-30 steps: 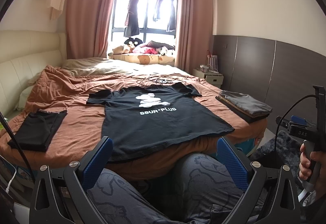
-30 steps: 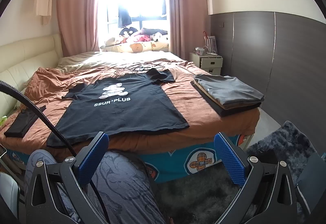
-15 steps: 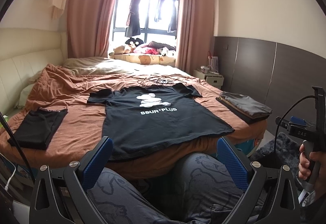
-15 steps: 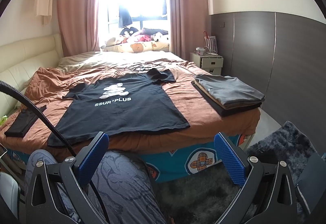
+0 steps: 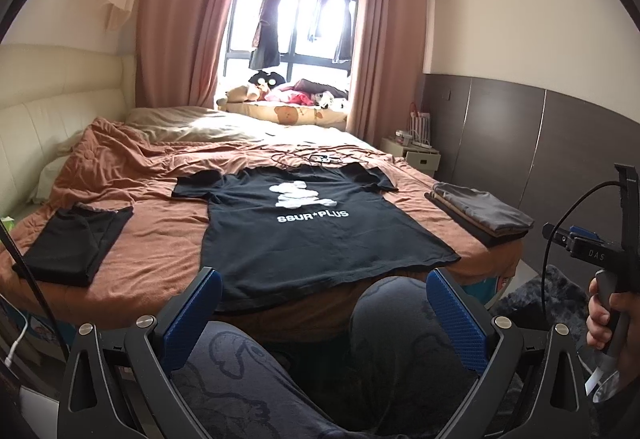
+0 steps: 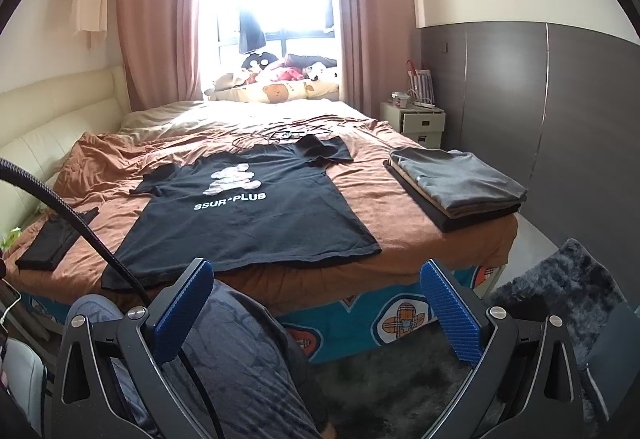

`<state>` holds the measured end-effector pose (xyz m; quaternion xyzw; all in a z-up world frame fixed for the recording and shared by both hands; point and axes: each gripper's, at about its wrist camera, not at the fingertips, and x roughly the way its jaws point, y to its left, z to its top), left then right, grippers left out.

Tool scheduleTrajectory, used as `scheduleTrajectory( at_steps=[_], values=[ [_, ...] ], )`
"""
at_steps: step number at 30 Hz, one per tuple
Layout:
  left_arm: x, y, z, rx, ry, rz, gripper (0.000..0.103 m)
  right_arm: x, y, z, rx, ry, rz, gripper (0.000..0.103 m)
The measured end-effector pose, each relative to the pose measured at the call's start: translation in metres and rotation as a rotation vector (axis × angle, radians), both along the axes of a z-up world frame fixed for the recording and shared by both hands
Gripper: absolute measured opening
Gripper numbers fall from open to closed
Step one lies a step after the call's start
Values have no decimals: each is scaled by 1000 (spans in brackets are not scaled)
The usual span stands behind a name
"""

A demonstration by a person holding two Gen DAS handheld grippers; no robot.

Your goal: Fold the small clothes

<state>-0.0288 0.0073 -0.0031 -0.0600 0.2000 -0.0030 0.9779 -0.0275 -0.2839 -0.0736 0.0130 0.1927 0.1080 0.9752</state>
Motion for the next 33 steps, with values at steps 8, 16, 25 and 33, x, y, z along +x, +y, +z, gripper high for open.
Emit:
scheduleTrajectory(
  at_steps=[8, 16, 25, 33],
  values=[
    [17, 17, -2, -18, 14, 55, 103, 28, 12, 1, -16, 4, 51, 103],
    [57, 56, 4, -23, 26, 119, 103, 93, 41, 9, 13, 21, 106, 103],
    [94, 106, 1, -44, 69, 188, 103, 162, 81, 8, 12, 76, 173, 103],
    [131, 146, -9, -78, 124, 241, 102, 216, 112, 15, -1, 117, 201, 103]
  ],
)
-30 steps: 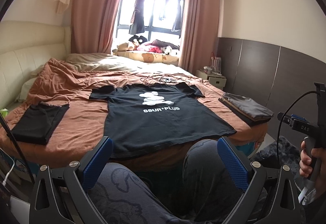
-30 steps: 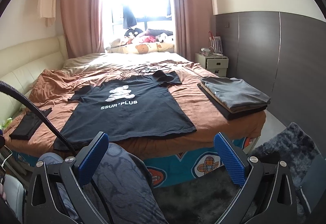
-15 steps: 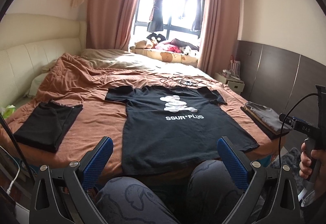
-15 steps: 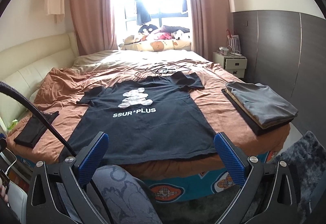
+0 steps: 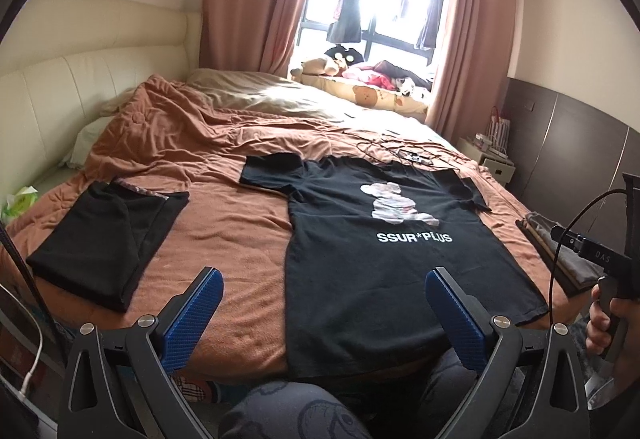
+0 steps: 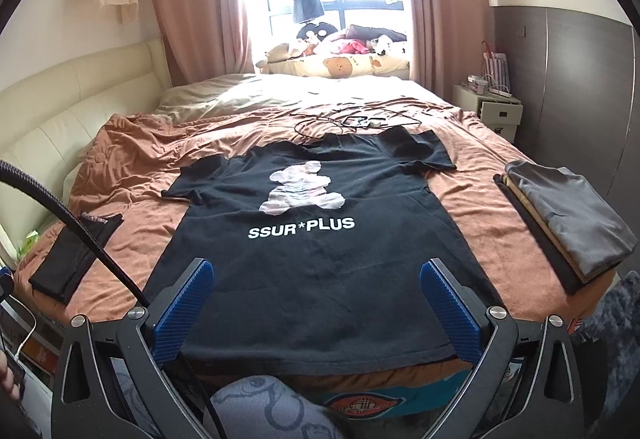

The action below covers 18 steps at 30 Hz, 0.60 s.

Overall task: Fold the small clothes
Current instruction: 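Move both tools toward the side edge of the black bear T-shirt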

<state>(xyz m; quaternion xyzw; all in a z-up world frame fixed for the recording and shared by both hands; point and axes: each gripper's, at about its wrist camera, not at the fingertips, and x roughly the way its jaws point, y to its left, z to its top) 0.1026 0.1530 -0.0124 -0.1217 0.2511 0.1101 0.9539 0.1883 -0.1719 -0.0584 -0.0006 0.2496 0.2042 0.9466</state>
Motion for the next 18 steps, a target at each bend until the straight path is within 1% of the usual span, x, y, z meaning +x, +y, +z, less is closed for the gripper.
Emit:
scheduleTrajectory(
  at_steps=[7, 18],
  values=[
    [36, 30, -5, -22, 33, 24, 99, 35, 25, 9, 12, 2, 31, 103],
    [92, 79, -9, -25, 72, 71, 95, 100, 76, 6, -9, 38, 87, 103]
  ],
)
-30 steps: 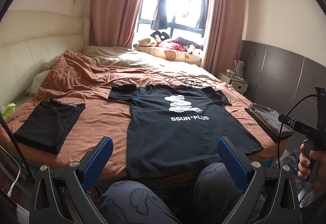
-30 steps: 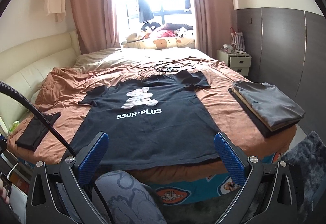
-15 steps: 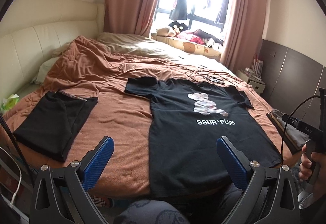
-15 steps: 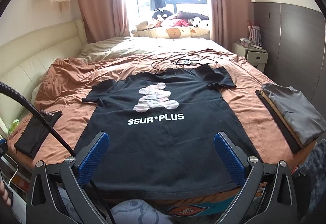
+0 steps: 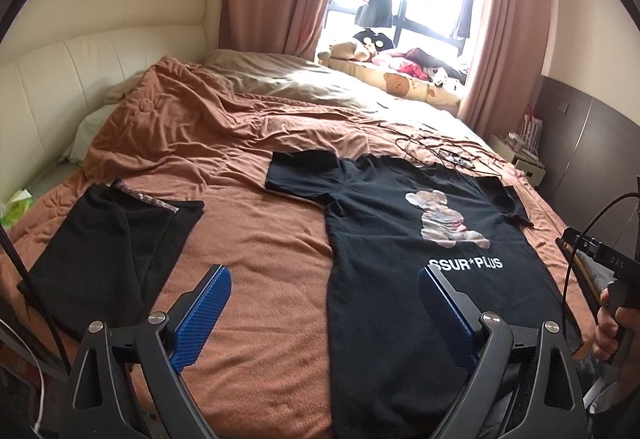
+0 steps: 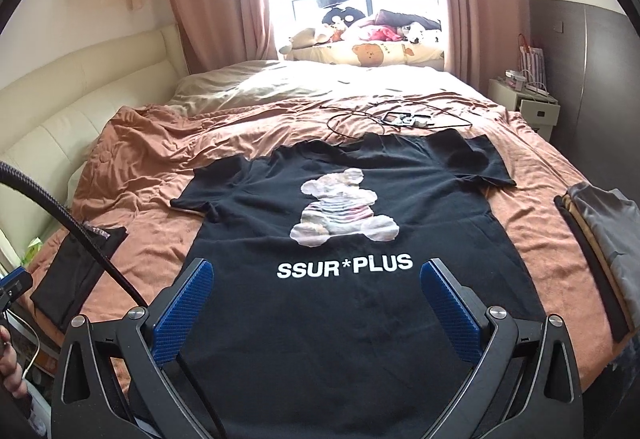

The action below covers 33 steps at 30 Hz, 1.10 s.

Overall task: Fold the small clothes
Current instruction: 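Move both tools toward the side edge of the black bear T-shirt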

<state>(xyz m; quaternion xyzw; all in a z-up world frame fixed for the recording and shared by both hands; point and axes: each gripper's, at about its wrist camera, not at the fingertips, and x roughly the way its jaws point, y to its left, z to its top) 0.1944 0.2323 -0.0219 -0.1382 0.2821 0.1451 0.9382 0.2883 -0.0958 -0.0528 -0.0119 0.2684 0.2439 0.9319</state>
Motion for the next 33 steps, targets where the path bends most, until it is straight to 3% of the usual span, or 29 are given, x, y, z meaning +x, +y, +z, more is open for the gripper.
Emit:
scheduleTrajectory(
  at_steps=[11, 22, 27, 33],
  values=[
    [62, 74, -4, -60, 22, 52, 88, 77, 59, -6, -8, 67, 64, 103],
    [139, 131, -12, -92, 47, 65, 80, 142, 117, -10, -26, 78, 140, 103],
    [175, 152, -20, -96, 76, 65, 77, 172, 151, -16, -52, 111, 197, 76],
    [215, 175, -36, -140, 108, 63, 73, 214, 187, -26, -48, 166, 237, 76]
  ],
)
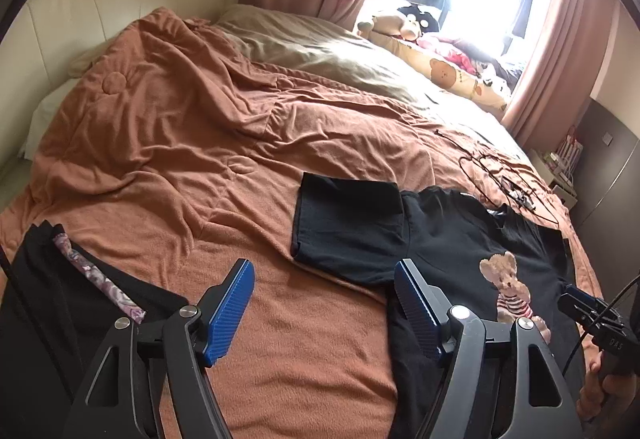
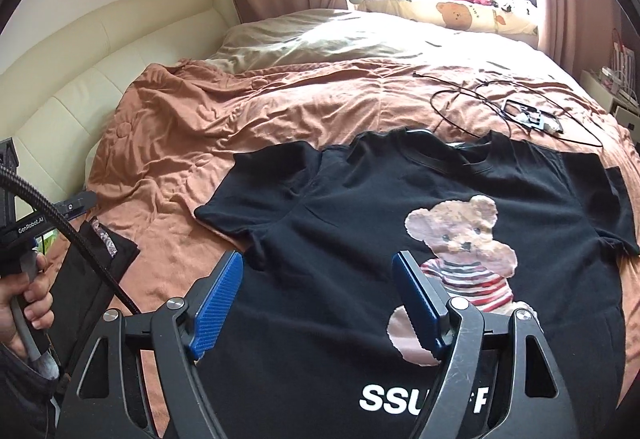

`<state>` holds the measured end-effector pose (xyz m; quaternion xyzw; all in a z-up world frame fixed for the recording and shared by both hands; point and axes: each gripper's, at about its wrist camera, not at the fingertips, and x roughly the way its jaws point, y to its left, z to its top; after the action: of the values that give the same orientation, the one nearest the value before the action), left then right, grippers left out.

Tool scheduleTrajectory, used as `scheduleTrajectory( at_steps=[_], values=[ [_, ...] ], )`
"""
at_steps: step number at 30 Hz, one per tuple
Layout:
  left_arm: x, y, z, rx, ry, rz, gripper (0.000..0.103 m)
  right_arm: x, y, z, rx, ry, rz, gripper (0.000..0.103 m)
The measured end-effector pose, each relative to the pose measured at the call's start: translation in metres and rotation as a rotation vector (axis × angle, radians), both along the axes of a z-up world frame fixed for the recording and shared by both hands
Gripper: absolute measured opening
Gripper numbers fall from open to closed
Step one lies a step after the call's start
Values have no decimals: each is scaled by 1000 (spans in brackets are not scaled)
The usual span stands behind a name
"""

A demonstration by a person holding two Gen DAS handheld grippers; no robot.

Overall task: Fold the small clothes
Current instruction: 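Move both tools toward the side edge of the black bear T-shirt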

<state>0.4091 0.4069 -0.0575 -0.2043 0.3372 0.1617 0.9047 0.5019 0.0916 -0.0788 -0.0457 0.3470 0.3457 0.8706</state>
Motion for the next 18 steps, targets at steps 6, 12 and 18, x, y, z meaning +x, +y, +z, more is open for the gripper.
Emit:
scheduleTrajectory(
  at_steps=[6, 12, 18],
  values=[
    [38, 20, -20, -36, 30, -2, 72, 41, 34, -13, -7, 54, 9, 72],
    [76, 33, -52, -65, 86, -13, 70, 82, 69, -36, 2, 135, 0, 72],
    [109, 42, -88, -84, 142, -24, 69, 120, 104, -70, -13, 213, 3, 59]
  ],
)
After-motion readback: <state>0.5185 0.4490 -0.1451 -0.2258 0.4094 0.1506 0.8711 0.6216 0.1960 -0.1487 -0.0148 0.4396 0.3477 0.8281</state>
